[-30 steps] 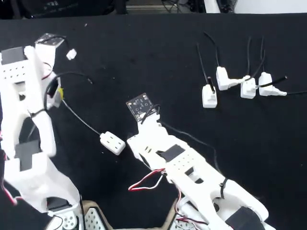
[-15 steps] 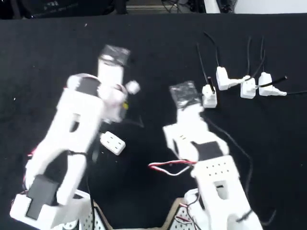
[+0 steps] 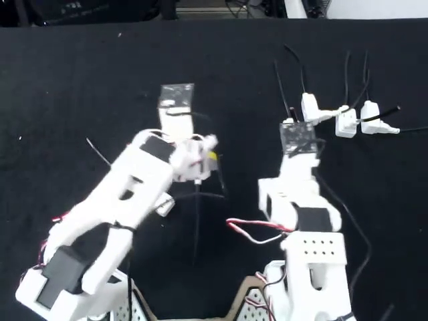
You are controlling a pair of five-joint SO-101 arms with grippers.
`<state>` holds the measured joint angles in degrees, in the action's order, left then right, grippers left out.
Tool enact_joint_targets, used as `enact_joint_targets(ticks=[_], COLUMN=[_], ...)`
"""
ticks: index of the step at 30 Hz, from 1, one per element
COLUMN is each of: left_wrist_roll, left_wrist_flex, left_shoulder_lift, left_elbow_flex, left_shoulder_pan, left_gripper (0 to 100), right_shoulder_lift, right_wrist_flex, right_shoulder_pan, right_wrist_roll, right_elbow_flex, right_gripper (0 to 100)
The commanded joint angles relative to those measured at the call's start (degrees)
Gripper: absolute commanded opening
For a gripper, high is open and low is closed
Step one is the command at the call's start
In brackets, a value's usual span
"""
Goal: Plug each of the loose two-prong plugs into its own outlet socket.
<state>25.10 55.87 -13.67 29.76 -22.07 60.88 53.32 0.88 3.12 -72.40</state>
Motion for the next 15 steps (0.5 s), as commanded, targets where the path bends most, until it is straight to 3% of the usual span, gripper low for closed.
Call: enact_joint_targets(ticks=[1,6,8,11,15], left_wrist_roll=[-5.1,-19.43,-22.24,-22.15,-19.78], left_wrist_flex=[11.25,14.95,13.1,6.24,-8.79], left_shoulder_lift=[-3.34,-3.34,-3.34,-3.34,-3.34], left_elbow_flex=[-6.37,-4.79,-1.89,3.03,13.14], left_shoulder_pan=[8.31,22.2,27.21,29.85,30.2], left_gripper=[28,26,25,25,25], right_shoulder_lift=[1.36,1.27,0.92,-2.59,-13.14], right_wrist_flex=[-3.16,-3.52,-3.69,-8.79,-17.05], right_shoulder_pan=[-5.19,-14.95,-19.52,-25.23,-28.75], right_wrist_roll=[0.7,-0.79,-3.25,-5.36,-9.67], right_elbow_flex=[0.48,2.33,2.33,2.33,5.14], right_gripper=[3.8,13.9,12.5,7.7,11.5])
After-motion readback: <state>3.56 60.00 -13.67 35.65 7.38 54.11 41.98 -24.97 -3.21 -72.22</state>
